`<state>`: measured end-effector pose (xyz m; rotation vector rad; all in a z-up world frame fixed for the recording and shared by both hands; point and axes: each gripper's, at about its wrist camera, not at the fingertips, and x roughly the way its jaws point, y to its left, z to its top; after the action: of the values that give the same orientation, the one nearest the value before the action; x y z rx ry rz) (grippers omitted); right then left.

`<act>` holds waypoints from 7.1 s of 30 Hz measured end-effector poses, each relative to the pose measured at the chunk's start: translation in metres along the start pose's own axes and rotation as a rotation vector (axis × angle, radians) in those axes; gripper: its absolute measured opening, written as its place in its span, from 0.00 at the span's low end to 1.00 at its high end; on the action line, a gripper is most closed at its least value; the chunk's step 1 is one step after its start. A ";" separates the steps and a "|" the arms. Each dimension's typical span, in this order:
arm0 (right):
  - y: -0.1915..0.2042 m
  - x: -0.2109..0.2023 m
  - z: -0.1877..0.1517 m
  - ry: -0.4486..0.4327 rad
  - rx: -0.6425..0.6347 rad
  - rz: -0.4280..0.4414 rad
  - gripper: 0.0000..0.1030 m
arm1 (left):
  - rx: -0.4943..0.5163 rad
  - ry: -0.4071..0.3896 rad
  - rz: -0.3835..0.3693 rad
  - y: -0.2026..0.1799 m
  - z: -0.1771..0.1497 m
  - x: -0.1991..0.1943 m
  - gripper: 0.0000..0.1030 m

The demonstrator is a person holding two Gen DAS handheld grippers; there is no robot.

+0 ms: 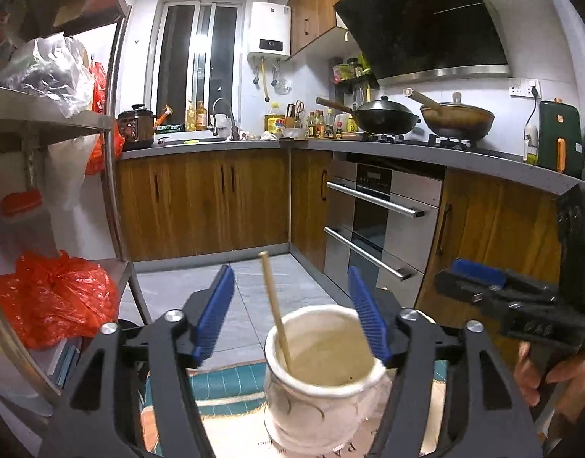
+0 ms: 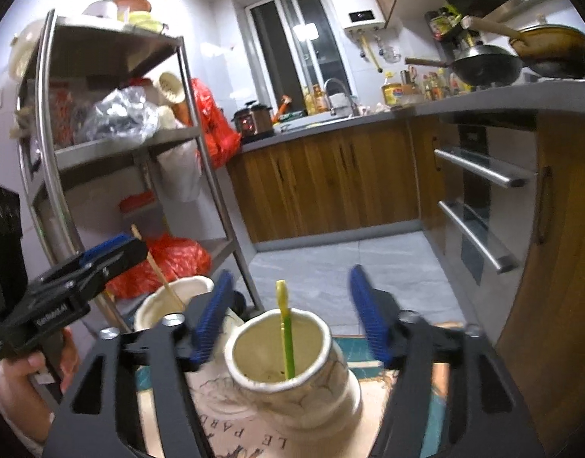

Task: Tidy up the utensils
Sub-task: 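Open both tools to release the utensils, then move back over the table, then grasp the silver flower-handled spoon with the right tool while the left grasps a chopstick, then lower the spoon into the short pot while the left lowers chopstick into tall pot, then open both tools to release the utensils, then move back over the table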

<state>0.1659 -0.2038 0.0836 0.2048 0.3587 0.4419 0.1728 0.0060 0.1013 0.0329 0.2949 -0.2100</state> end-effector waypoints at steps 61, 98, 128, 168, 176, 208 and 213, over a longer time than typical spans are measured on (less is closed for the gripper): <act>0.055 -0.022 -0.149 0.613 -0.388 -0.014 0.27 | 0.041 0.596 -0.078 -0.056 -0.175 -0.061 0.37; -0.035 -0.056 -0.137 0.648 -0.194 -0.137 0.05 | 0.137 0.659 -0.083 -0.037 -0.170 -0.049 0.04; -0.018 -0.097 -0.099 0.325 -0.193 0.004 0.04 | 0.026 0.360 -0.154 -0.005 -0.146 -0.073 0.04; 0.005 0.018 0.030 -0.213 -0.018 0.060 0.04 | -0.016 -0.053 -0.144 0.011 0.033 -0.045 0.04; -0.001 0.048 0.000 -0.057 -0.048 0.026 0.04 | -0.056 0.113 -0.183 0.016 -0.002 0.004 0.04; 0.010 -0.091 -0.018 -0.089 -0.083 -0.055 0.95 | -0.112 -0.050 0.017 0.026 -0.014 -0.108 0.95; 0.009 -0.107 -0.041 -0.044 -0.097 -0.104 0.95 | -0.098 -0.039 0.021 0.013 -0.032 -0.130 0.95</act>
<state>0.0571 -0.2391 0.0801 0.1009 0.3027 0.3511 0.0449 0.0468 0.1090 -0.0650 0.2651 -0.1751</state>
